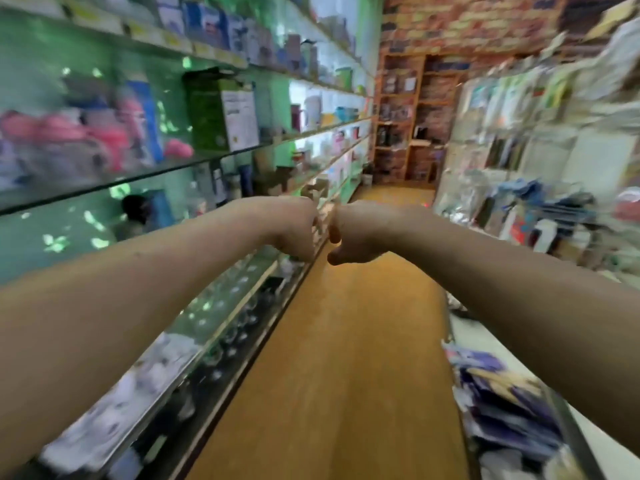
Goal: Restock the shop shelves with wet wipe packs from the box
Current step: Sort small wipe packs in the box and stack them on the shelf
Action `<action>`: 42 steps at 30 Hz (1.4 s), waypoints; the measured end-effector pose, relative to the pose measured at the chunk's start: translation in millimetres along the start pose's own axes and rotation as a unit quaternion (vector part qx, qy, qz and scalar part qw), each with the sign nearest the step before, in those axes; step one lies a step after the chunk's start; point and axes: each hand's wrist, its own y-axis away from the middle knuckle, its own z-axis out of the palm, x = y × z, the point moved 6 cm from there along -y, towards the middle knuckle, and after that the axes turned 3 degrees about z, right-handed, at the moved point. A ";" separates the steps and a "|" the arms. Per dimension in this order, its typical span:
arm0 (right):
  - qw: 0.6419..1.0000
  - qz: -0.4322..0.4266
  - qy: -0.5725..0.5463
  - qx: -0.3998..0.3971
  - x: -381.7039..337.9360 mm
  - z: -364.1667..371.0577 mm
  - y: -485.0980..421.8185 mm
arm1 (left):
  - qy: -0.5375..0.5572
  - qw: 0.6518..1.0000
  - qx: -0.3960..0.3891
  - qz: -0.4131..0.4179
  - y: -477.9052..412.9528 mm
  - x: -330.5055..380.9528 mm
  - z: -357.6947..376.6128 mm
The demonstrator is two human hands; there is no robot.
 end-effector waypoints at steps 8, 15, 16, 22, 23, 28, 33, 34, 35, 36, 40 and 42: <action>0.991 -0.117 -0.033 -0.061 -163.0 60.3 6.7 | 0.040 0.992 -0.102 -0.069 92.7 -105.8 99.4; 0.966 -0.209 -0.041 -0.144 -268.9 120.2 16.3 | 0.096 0.968 -0.181 -0.147 167.5 -168.6 185.8; 0.961 -0.224 -0.042 -0.154 -282.4 128.1 18.8 | 0.108 0.962 -0.191 -0.161 177.8 -174.7 196.8; 0.926 -0.305 -0.046 -0.218 -357.2 183.1 30.4 | 0.159 0.928 -0.205 -0.269 236.4 -212.7 261.4; 0.920 -0.319 -0.048 -0.221 -366.7 191.1 33.6 | 0.164 0.922 -0.209 -0.281 245.5 -217.9 273.5; 0.896 -0.363 -0.044 -0.252 -409.1 245.9 46.4 | 0.198 0.889 -0.233 -0.341 296.1 -234.9 337.3; 0.877 -0.380 -0.027 -0.292 -435.6 311.3 53.1 | 0.260 0.839 -0.261 -0.400 343.7 -244.1 406.8; 0.874 -0.384 -0.021 -0.297 -440.2 324.8 54.7 | 0.273 0.830 -0.262 -0.409 351.4 -245.2 420.8; 0.872 -0.387 -0.017 -0.299 -443.9 337.1 56.4 | 0.285 0.823 -0.259 -0.416 358.1 -246.0 433.6; 0.872 -0.387 -0.015 -0.300 -447.1 348.3 58.0 | 0.298 0.815 -0.259 -0.425 363.9 -246.2 445.3; 0.892 -0.337 -0.019 -0.300 -447.5 384.5 59.4 | 0.358 0.772 -0.266 -0.453 377.4 -242.8 484.4; 0.910 -0.312 -0.023 -0.274 -444.3 391.6 54.6 | 0.386 0.760 -0.261 -0.453 377.3 -240.6 498.0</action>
